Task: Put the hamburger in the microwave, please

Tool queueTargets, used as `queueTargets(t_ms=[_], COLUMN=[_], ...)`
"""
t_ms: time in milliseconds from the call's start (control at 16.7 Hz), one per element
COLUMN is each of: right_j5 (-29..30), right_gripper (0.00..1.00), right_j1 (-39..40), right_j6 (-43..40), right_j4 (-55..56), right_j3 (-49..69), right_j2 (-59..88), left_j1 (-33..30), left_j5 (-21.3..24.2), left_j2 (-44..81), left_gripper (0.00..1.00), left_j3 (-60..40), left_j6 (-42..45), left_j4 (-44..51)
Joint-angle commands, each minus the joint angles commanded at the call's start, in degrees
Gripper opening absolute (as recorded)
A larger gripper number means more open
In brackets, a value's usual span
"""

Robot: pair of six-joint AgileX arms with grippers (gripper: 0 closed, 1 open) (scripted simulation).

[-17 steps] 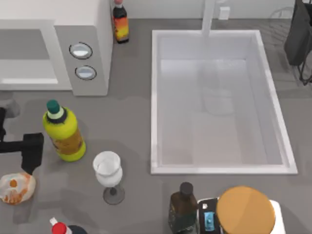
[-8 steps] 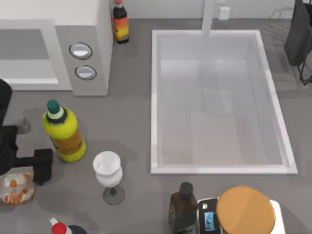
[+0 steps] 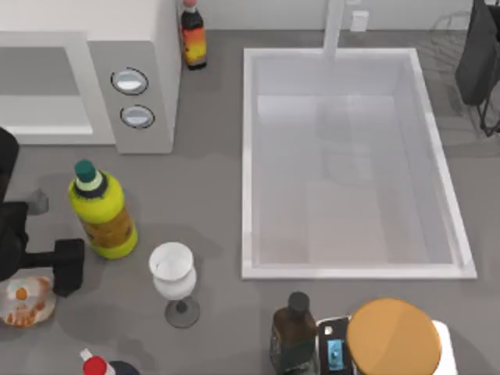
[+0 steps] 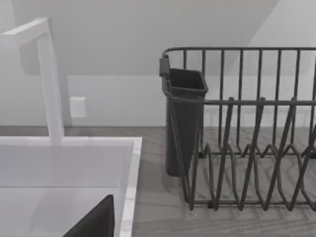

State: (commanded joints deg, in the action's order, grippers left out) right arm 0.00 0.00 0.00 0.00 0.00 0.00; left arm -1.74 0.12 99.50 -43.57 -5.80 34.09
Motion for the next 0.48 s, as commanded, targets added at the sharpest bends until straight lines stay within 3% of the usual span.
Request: queueTargets(t_ms=[480], right_j5=[0.0], right_gripper=[1.00], right_j1=[0.0], right_j6=[0.0], right_j4=[0.0], right_j3=[0.0], right_j2=[0.0], left_j1=[0.0], left_j5=[0.0], left_j2=[0.0], left_gripper=[0.17], left_j3=[0.0], left_j6=[0.0], left_j4=[0.0])
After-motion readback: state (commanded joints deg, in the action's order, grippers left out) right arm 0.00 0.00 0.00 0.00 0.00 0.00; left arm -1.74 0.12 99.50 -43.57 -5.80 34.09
